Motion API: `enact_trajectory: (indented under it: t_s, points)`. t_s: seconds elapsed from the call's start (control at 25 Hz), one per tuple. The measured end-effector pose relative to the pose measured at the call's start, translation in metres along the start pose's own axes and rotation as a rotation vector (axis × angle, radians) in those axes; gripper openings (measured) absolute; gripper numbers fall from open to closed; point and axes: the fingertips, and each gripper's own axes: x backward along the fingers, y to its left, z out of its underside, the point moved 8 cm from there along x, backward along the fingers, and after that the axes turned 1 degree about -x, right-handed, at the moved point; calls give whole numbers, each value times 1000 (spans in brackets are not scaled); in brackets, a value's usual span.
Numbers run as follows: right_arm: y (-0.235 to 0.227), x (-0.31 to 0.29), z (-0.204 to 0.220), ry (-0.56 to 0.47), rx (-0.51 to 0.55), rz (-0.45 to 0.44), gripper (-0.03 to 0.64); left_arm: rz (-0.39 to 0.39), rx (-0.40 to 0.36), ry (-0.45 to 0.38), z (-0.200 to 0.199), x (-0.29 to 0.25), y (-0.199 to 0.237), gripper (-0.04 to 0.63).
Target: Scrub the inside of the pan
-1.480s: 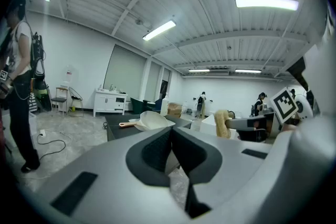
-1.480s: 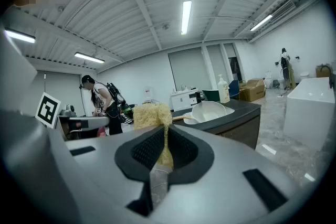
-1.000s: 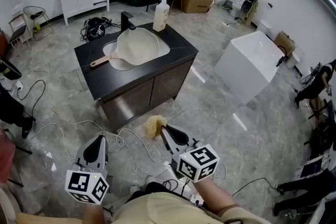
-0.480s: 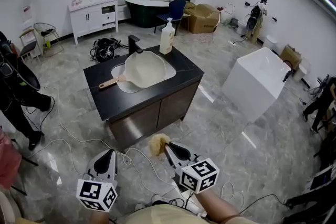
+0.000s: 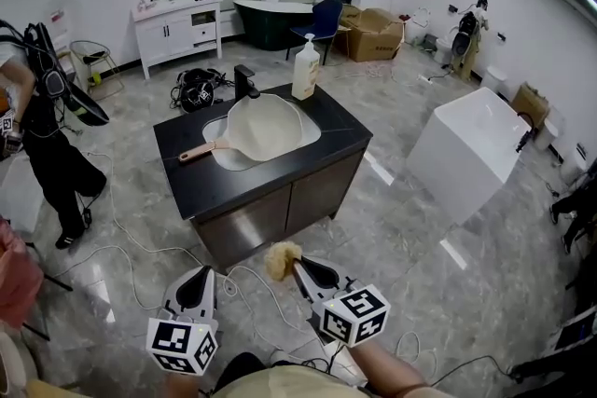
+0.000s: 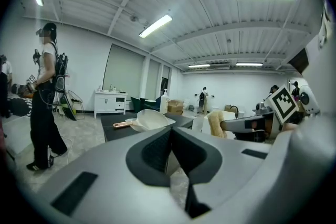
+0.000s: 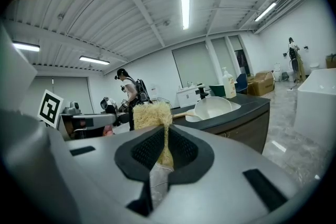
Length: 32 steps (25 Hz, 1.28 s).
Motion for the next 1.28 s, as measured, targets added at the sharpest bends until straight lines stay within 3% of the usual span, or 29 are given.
enact_trajectory:
  t_s: [0.48,0.72,1.28]
  points:
    - [-23,-52,-4,39,1,0,32,24,-42,29,5,-47,30,14]
    - [-35,-112,-25,50,-2,44,32,74,-83,37,-5,-95,77,14]
    - [-44,-249,-53,103,6,85,32,155,-96,76,-14,-180,189,14]
